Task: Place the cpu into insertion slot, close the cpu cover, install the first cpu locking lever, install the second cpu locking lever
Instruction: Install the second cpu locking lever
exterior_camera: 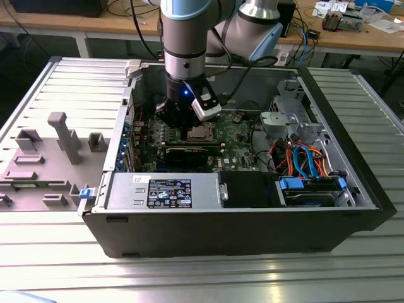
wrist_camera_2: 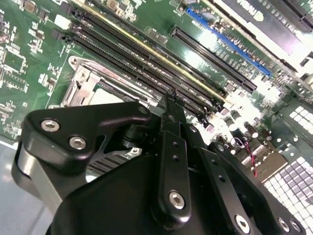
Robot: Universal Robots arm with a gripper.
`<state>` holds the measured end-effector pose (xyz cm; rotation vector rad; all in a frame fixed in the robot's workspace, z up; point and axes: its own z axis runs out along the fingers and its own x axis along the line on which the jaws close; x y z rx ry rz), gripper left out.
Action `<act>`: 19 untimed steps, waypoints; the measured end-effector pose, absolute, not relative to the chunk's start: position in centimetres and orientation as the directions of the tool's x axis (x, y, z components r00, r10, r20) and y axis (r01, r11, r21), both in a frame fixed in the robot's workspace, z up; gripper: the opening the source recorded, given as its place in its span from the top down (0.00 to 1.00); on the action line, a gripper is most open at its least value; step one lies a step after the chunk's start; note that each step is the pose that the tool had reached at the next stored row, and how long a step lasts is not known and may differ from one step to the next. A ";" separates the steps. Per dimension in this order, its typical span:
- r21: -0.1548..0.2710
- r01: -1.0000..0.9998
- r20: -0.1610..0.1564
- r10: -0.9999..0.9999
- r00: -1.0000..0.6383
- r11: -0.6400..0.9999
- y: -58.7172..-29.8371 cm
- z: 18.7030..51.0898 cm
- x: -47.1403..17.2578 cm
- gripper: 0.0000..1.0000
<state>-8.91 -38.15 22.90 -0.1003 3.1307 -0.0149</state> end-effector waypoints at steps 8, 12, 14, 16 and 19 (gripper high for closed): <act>0.039 -0.064 -0.006 -0.064 -0.998 0.997 -39.1 22.9 -8.9 0.89; 0.056 -0.064 -0.004 -0.064 -0.998 0.996 -39.5 22.8 -8.9 0.89; 0.066 -0.064 -0.003 -0.063 -0.998 0.996 -39.7 22.8 -8.9 0.89; 0.075 -0.063 -0.001 -0.063 -0.998 0.995 -39.9 22.8 -8.9 0.89; 0.087 -0.064 -0.001 -0.064 -0.998 0.994 -40.0 22.7 -8.9 0.89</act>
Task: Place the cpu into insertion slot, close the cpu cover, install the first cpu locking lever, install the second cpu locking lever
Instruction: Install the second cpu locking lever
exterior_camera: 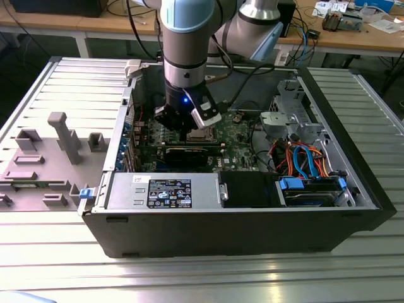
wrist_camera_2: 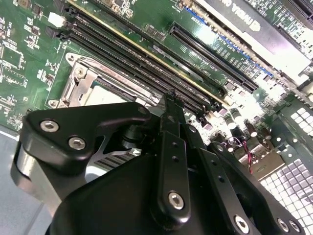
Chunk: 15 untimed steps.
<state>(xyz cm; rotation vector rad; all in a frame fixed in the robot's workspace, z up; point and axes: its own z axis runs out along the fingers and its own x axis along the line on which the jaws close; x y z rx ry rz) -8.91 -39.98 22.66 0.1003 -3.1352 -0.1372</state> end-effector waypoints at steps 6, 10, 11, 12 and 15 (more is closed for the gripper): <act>0.109 -0.067 -0.002 -0.067 -0.998 0.992 -40.0 22.3 -8.9 0.89; 0.126 -0.069 -0.002 -0.069 -0.998 0.990 -40.5 22.1 -8.9 0.89; 0.135 -0.069 -0.002 -0.069 -0.998 0.988 -40.6 22.0 -8.9 0.89; 0.150 -0.069 -0.002 -0.069 -0.998 0.986 -40.7 22.0 -8.9 0.89; 0.168 -0.070 -0.003 -0.070 -0.998 0.983 -40.8 21.9 -9.0 0.89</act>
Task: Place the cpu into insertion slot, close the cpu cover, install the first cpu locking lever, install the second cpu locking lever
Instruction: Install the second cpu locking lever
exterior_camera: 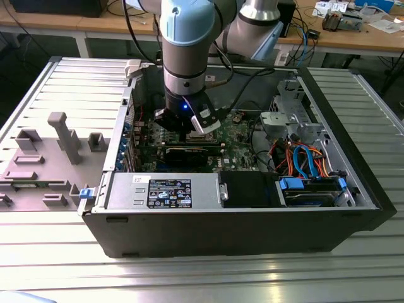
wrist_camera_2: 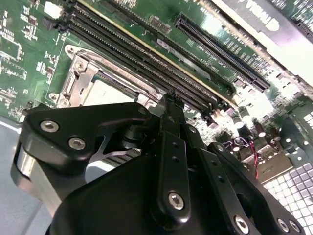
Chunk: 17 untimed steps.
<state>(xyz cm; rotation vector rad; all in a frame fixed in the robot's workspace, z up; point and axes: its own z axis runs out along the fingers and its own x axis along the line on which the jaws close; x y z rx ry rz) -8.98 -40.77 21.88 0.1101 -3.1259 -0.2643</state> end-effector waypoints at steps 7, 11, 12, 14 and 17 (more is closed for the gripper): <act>0.199 -0.070 0.001 -0.071 -0.997 0.978 -41.4 21.6 -9.0 0.89; 0.218 -0.069 0.002 -0.071 -0.997 0.974 -41.6 21.5 -9.0 0.89; 0.224 -0.069 0.002 -0.071 -0.997 0.972 -41.6 21.5 -9.0 0.89; 0.240 -0.068 0.003 -0.071 -0.997 0.968 -41.9 21.4 -9.0 0.89; 0.258 -0.068 0.003 -0.071 -0.997 0.964 -42.2 21.3 -9.0 0.89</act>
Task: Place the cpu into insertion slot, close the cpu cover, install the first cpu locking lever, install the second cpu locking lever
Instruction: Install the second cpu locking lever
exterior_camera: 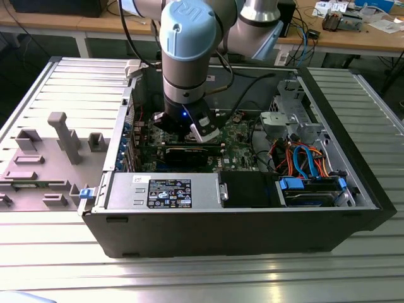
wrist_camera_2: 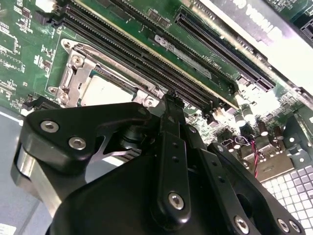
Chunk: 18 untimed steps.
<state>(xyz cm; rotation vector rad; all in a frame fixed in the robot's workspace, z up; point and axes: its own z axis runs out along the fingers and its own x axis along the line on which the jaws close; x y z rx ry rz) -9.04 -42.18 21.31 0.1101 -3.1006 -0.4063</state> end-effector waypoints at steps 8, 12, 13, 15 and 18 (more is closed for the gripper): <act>0.284 -0.068 0.001 -0.071 -0.997 0.956 -42.5 20.5 -9.0 0.89; 0.285 -0.068 0.001 -0.071 -0.997 0.956 -42.5 20.4 -9.1 0.89; 0.285 -0.068 0.001 -0.071 -0.997 0.956 -42.5 20.4 -9.1 0.89; 0.288 -0.068 0.001 -0.071 -0.997 0.955 -42.5 20.3 -9.2 0.89; 0.303 -0.068 0.000 -0.071 -0.997 0.951 -42.5 20.1 -9.3 0.89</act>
